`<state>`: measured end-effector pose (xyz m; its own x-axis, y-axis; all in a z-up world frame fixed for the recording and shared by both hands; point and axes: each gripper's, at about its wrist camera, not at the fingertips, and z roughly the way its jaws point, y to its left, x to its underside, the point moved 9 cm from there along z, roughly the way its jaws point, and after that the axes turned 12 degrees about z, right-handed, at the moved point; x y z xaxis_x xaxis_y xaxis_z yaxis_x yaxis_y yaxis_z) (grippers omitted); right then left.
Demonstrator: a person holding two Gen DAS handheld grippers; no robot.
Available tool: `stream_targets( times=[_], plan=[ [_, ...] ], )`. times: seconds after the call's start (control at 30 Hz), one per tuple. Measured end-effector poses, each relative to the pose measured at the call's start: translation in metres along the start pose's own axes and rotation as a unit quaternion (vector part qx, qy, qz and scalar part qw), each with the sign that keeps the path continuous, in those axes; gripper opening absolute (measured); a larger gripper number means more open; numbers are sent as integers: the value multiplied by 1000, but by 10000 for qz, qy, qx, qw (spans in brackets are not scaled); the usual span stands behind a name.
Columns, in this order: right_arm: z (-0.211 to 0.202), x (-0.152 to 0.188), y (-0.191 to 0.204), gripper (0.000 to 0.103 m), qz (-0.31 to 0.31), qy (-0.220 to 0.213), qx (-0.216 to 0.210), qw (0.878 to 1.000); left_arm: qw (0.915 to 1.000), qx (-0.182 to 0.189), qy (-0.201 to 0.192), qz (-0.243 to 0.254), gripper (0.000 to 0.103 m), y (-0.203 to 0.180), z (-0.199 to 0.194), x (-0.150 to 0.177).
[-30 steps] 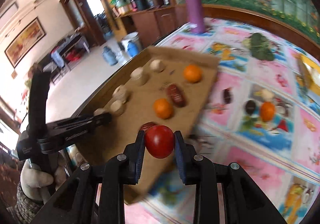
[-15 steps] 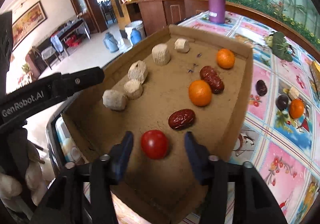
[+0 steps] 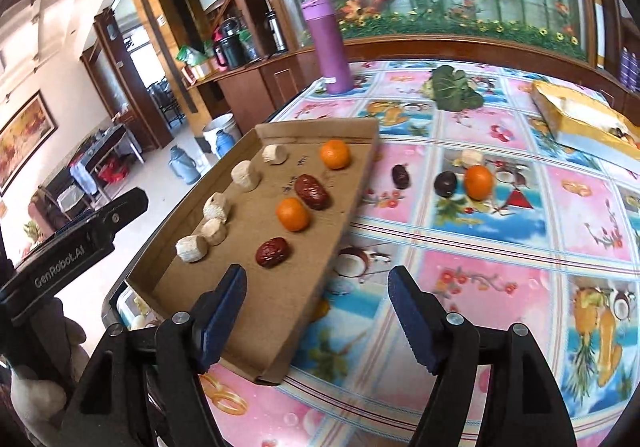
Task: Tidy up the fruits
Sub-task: 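Lower the square cake and tomato into the tray and open both tools, then withdraw both tools from the tray back over the table items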
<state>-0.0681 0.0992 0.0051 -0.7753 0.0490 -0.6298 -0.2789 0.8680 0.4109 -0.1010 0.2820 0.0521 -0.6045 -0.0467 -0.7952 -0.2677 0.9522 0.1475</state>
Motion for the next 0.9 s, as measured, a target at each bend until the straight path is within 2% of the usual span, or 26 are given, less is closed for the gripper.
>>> stream_targets(
  times=[0.2, 0.33, 0.43, 0.53, 0.57, 0.6, 0.7, 0.8, 0.9],
  plan=[
    [-11, -2, -20, 78, 344, -31, 3, 9994, 9999, 47, 4, 128, 92, -12, -8, 0],
    [-22, -4, -27, 78, 401, -69, 134, 9991, 9994, 319, 91, 51, 92, -17, -9, 5],
    [-45, -21, -22, 78, 369, 33, 319, 9988, 9990, 422, 158, -37, 92, -11, -9, 11],
    [-98, -48, -3, 81, 302, 57, 344, 9989, 9985, 439, 280, -175, 92, -4, -6, 18],
    [-118, -57, 7, 88, 313, 60, 301, 9990, 9982, 465, 325, -204, 92, -4, -5, 20],
    [-135, -64, 18, 95, 292, 42, 179, 9994, 9976, 497, 417, -245, 92, -6, -3, 24],
    [-186, -80, 58, 97, 76, 19, -188, 9998, 9971, 498, 517, -260, 92, -11, -4, 29],
    [-216, -82, 93, 101, -280, 68, -362, 9989, 9972, 469, 509, -269, 92, -13, -9, 27],
    [-228, -72, 115, 101, -760, 50, -311, 9966, 9975, 433, 480, -280, 92, -14, -16, 22]
  ],
)
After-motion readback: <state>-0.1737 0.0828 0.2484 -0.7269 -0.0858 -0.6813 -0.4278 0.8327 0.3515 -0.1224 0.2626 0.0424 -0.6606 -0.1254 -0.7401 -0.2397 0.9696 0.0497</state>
